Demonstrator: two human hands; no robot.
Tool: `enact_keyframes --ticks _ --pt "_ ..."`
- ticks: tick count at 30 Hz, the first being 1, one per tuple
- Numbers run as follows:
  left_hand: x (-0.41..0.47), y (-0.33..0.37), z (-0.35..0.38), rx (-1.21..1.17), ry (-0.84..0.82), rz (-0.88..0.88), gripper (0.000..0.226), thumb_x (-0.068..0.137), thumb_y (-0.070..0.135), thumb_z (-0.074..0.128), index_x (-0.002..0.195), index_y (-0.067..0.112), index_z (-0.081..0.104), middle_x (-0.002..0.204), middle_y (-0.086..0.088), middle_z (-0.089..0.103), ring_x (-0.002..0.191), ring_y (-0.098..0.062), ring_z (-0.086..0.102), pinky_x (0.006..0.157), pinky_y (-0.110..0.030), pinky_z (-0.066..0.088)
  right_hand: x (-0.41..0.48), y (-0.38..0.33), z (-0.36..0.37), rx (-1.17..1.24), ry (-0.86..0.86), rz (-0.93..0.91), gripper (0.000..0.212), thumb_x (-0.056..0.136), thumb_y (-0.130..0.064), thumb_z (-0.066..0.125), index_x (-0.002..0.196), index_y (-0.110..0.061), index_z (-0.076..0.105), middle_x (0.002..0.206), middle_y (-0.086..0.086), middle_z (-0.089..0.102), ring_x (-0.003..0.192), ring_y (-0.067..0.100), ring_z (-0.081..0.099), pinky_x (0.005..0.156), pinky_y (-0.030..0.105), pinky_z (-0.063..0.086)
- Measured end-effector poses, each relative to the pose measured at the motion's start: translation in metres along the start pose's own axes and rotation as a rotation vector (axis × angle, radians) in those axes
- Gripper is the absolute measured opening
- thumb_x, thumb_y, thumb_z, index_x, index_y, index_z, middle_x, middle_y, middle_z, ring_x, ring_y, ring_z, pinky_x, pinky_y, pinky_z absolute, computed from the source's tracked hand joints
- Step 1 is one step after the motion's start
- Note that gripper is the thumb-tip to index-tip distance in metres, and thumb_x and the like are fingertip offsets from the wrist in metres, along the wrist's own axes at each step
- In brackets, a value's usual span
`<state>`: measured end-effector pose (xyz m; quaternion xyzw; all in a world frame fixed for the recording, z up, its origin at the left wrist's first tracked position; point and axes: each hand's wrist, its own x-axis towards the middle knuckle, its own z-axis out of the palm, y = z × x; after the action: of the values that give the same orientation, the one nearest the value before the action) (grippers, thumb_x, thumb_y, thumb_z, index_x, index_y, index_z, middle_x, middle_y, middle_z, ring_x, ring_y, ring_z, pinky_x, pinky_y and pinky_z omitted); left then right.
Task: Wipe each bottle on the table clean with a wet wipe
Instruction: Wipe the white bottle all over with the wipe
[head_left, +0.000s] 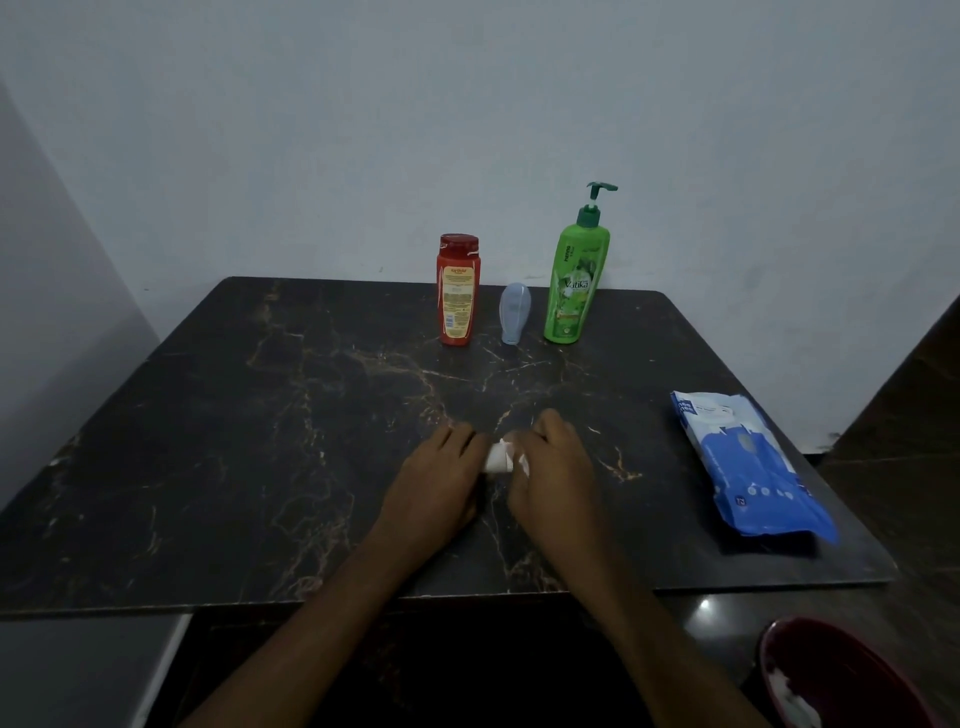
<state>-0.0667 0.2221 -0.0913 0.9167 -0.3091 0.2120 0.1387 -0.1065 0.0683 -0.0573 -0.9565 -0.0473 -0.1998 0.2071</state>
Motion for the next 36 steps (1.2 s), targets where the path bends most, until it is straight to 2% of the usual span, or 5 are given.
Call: enact_keyframes --ticks 10,18,22,29,36 --pt "-0.003 0.002 -0.003 -0.047 0.034 -0.016 0.044 0.067 0.01 0.084 0.106 0.014 0.065 0.104 -0.004 0.064 0.086 -0.019 0.061 0.064 -0.031 0.055 0.071 0.036 -0.043 0.643 -0.763 0.482 0.015 0.091 -0.001 0.055 0.09 -0.007 0.068 0.077 0.011 0.061 0.058 0.012 0.045 0.053 0.022 0.04" --pt "0.0 0.0 0.001 -0.064 0.052 -0.071 0.041 0.071 0.004 0.076 0.109 0.014 0.062 0.106 -0.003 0.063 0.087 -0.019 0.06 0.063 -0.029 0.05 0.011 0.038 -0.01 1.509 -0.531 0.904 0.023 0.089 0.0 0.048 0.104 0.007 0.063 0.08 0.013 0.06 0.057 0.012 0.041 0.057 0.025 0.038" --pt "-0.001 -0.003 0.004 -0.075 0.032 -0.112 0.036 0.075 0.006 0.071 0.107 0.016 0.058 0.106 -0.001 0.061 0.089 -0.018 0.056 0.064 -0.029 0.046 -0.003 0.015 -0.021 1.728 -0.432 0.835 0.022 0.088 0.002 0.047 0.097 0.008 0.066 0.07 0.01 0.058 0.054 0.011 0.038 0.058 0.027 0.035" --pt "-0.001 -0.006 0.005 -0.209 0.073 -0.198 0.022 0.085 0.019 0.063 0.107 0.019 0.059 0.093 0.002 0.064 0.075 -0.017 0.06 0.066 -0.04 0.053 -0.01 0.026 -0.01 0.757 0.167 0.216 0.011 0.093 -0.022 0.066 0.099 -0.028 0.074 0.085 -0.006 0.068 0.072 0.007 0.065 0.063 0.018 0.052" --pt "-0.002 -0.01 0.001 -0.467 0.045 -0.325 0.042 0.077 0.052 0.062 0.106 0.023 0.07 0.08 0.008 0.072 0.07 -0.003 0.067 0.063 -0.023 0.052 -0.009 0.027 0.023 0.265 0.26 -0.333 0.034 0.098 -0.01 0.054 0.13 -0.017 0.064 0.097 0.0 0.058 0.074 0.015 0.057 0.059 0.031 0.05"
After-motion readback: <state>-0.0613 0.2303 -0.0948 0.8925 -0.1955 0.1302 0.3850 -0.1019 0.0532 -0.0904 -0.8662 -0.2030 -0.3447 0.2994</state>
